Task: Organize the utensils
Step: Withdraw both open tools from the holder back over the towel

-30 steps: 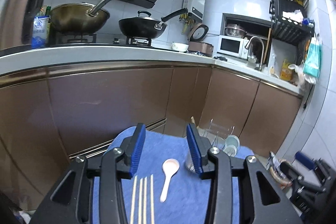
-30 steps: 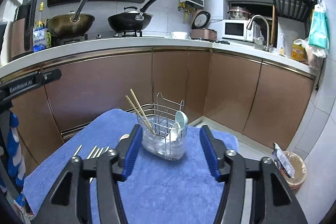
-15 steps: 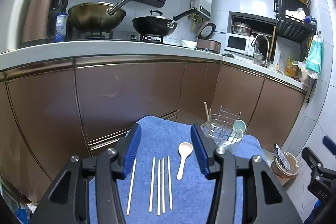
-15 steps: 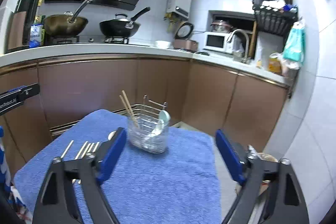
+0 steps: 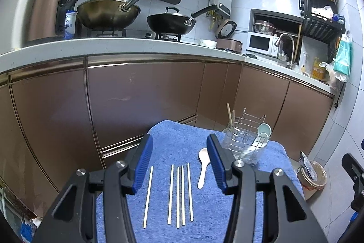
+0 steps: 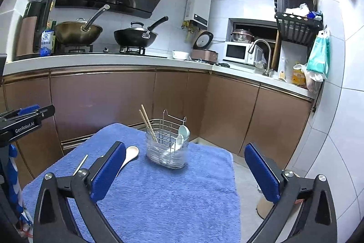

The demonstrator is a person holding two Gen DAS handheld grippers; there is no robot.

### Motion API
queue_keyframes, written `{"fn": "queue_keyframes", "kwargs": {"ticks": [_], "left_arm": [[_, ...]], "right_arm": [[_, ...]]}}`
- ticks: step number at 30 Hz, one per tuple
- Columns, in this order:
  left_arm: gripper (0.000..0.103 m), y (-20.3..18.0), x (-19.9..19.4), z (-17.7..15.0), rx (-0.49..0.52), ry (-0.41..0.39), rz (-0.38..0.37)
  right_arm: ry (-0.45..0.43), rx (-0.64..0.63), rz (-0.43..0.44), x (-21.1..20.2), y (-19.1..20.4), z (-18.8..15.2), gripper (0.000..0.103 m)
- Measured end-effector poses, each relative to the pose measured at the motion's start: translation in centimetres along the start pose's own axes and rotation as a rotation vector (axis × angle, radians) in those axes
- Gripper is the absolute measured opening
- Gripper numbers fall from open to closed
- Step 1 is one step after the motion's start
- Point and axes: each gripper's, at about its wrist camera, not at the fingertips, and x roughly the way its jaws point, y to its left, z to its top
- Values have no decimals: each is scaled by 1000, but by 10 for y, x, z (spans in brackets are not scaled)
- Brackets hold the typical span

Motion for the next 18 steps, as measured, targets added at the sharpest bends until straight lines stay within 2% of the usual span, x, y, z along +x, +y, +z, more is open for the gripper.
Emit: {"fn": "queue_keyframes", "kwargs": {"ticks": [12,15,18], "left_arm": [[47,7,31,-6,21,29,3],[47,16,44,-5,10,62,-4],[47,29,63,-4,-19,128,-28]], "right_arm": [[54,-8,42,25,5,-4,103],[90,24,89,42,2,-7,103],[154,68,159,65,-3,-15,103]]}}
